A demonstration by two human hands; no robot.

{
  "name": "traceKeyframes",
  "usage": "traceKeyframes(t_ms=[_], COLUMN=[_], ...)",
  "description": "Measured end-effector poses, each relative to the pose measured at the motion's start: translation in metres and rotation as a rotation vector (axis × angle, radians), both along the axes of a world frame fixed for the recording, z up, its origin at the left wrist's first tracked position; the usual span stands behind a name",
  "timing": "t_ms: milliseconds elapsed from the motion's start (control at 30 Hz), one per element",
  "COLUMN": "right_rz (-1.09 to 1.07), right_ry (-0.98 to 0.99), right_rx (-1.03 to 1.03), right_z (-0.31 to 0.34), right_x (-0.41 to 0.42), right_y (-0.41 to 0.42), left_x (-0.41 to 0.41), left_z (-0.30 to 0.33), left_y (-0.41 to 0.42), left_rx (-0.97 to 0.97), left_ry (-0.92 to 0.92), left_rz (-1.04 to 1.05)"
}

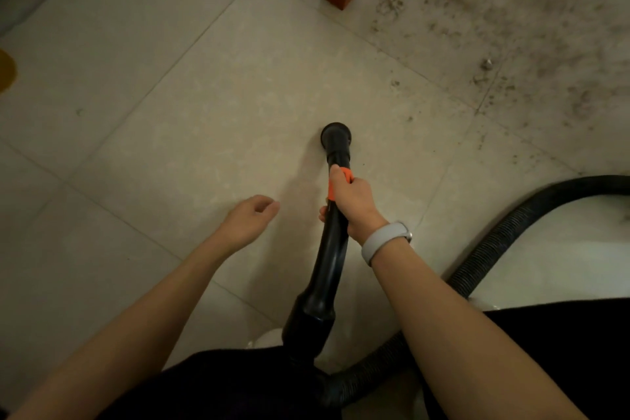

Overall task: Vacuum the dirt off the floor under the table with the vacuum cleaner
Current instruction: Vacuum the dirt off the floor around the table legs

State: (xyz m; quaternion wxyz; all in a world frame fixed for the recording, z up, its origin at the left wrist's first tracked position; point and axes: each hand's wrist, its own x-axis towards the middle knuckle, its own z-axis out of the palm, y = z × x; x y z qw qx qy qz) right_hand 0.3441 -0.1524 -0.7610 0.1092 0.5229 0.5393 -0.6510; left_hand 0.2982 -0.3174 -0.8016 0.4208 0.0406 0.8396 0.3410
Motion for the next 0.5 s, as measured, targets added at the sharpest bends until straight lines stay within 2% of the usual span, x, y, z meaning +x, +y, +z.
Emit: traceKeyframes(t_ms=[133,333,433,500], right_rz=[-0.232,-0.541,-0.607,-0.575], right_ry=[-0.002,-0.016,0.016,0.043], right_rx=[-0.035,-0.021,-0.045,-0.062], right_z=[0.000,0.000,-0.001,-0.004], right_x=[0.021,0.064,0.061,0.049], right_y=[0.015,0.043,0.050,0.049], left_x=[0.009,0.023,0.031,0.037], left_z=[0.029,0.048,0.050,0.049], left_y=[0.034,0.058,0.068,0.072], left_rx=[0.149,0.133,0.145,0.164], left_ry=[-0.172,-0.365,-0.384,-0.407], left_rz=[-0.124,-0.405,-0.483,-0.485])
